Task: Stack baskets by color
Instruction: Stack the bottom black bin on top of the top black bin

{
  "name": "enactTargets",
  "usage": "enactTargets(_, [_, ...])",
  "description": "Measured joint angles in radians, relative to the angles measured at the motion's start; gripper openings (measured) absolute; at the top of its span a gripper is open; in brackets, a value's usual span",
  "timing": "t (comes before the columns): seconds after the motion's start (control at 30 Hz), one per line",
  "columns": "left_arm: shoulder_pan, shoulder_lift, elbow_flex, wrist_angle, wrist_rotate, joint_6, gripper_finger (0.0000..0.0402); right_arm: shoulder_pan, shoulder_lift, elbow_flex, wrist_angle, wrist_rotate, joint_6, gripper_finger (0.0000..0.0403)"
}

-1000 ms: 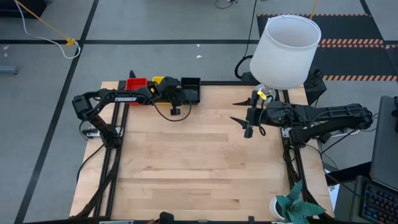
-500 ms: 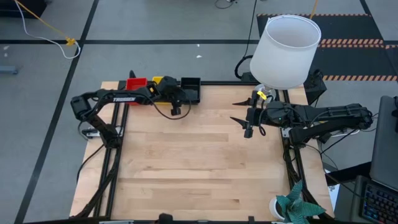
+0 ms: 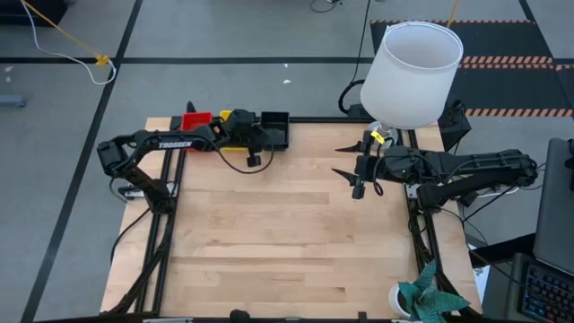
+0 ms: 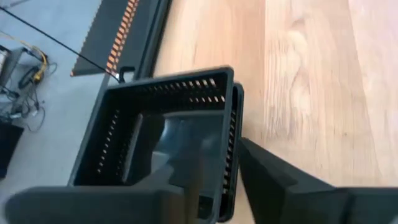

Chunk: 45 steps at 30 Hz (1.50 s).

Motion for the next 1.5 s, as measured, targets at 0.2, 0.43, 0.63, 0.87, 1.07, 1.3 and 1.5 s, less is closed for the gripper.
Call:
enactTargets(0.2, [0.029, 0.001, 0.0, -0.024, 0.002, 0.0, 0.0033, 0.0, 0.0, 0.0, 0.001, 0.0, 0.0, 0.0247])
enactTargets(0.43, [0.051, 0.001, 0.0, -0.047, 0.026, -0.008, 0.0012, 0.0, 0.0, 0.0, 0.001, 0.0, 0.0, 0.0247])
enactTargets(0.63, [0.05, 0.001, 0.0, -0.048, 0.045, -0.009, 0.0012, 0.0, 0.0, 0.0, 0.001, 0.0, 0.0, 0.0247])
enactTargets(0.87, [0.051, 0.001, 0.0, -0.071, 0.045, -0.004, 0.0012, 0.0, 0.0, 0.0, 0.001, 0.0, 0.0, 0.0247])
enactTargets(1.07, [0.051, 0.001, 0.0, -0.077, 0.046, -0.004, 0.0014, 0.0, 0.0, 0.0, 0.001, 0.0, 0.0, 0.0247])
enactTargets(1.3, [0.06, 0.001, 0.0, -0.106, 0.047, -0.005, 0.0009, 0.0, 0.0, 0.0, 0.001, 0.0, 0.0, 0.0247])
enactTargets(1.5, [0.061, 0.001, -0.001, -0.118, 0.047, -0.006, 0.001, 0.0, 0.0, 0.0, 0.002, 0.0, 0.0, 0.0247])
